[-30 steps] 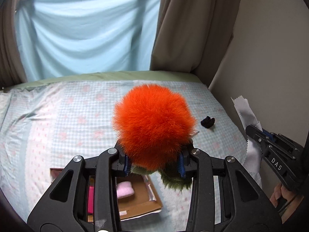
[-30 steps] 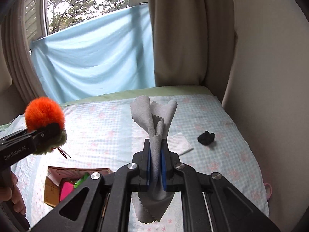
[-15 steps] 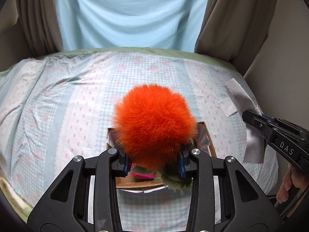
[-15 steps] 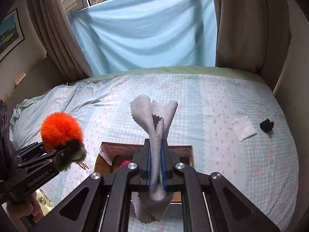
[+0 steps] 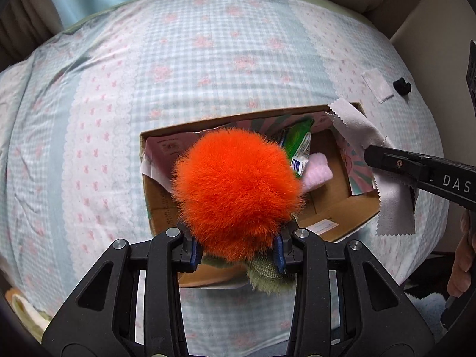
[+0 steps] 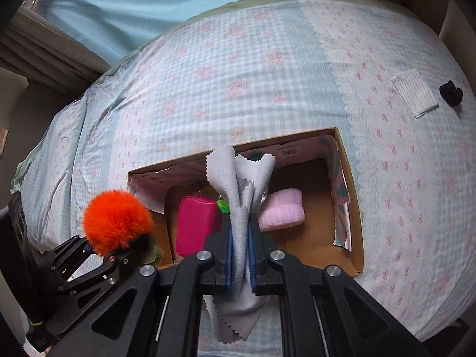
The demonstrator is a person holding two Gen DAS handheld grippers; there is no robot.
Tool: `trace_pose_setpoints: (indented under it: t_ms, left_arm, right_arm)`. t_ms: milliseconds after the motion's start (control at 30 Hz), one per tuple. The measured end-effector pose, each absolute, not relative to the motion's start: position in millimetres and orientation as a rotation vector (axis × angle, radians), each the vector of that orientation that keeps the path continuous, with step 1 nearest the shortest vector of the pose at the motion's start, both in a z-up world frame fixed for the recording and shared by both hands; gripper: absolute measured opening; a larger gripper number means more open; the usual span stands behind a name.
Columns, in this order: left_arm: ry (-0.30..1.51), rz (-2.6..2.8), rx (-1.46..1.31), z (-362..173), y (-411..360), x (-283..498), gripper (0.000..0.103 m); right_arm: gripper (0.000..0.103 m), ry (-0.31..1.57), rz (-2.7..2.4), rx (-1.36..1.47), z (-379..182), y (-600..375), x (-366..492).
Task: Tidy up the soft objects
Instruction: 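Lower both items into the box and open both tools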
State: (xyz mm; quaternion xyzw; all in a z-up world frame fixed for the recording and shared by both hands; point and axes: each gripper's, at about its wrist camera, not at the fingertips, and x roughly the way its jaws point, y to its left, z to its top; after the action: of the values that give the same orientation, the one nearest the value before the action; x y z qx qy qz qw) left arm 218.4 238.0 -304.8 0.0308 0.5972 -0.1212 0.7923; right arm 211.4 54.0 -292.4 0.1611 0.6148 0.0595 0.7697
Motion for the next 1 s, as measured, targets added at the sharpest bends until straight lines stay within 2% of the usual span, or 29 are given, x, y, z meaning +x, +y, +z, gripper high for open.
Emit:
trace_pose_setpoints:
  t_ms: [233, 267, 300, 333, 367, 400, 433, 700, 1000]
  left_arm:
    - [1.359, -0.297, 0.12, -331.8, 224.0, 231.6, 0.033]
    - [1.36, -0.305, 0.125, -332.9, 222.1, 232.6, 0.037]
    - [1.358, -0.304, 0.137, -333.9, 220.5, 233.5, 0.053]
    - [1.356, -0.3, 0.156, -335.0, 218.6, 234.0, 0.083]
    - [1.357, -0.291, 0.181, -336.6, 216.7, 233.8, 0.096]
    - [1.357, -0.287, 0.204, -337.6, 215.1, 233.4, 0.102]
    - [1.352, -0.293, 0.21, -337.6, 214.5, 232.2, 0.102]
    - [1.37, -0.272, 0.185, -337.0, 219.9, 228.3, 0.102]
    - [1.323, -0.231, 0.159, -312.4, 226.0, 213.3, 0.102]
  right_arm:
    - [0.008, 1.413, 0.104, 0.405, -316.4, 48.6, 224.5]
    - [0.008, 1.42, 0.099, 0.408, -318.6, 48.0, 226.2]
    - [0.011, 1.423, 0.098, 0.408, -320.7, 47.8, 228.0]
    - [0.016, 1.428, 0.101, 0.41, -323.1, 47.6, 229.2]
    - [0.042, 1.432, 0.104, 0.417, -325.1, 47.1, 229.9]
    - [0.087, 1.437, 0.104, 0.426, -326.9, 46.4, 229.8]
    - [0.103, 1.434, 0.107, 0.435, -327.5, 45.5, 229.0]
    - [0.103, 1.412, 0.097, 0.419, -324.2, 39.7, 219.2]
    - [0.103, 1.309, 0.147, 0.34, -292.9, 52.5, 202.0]
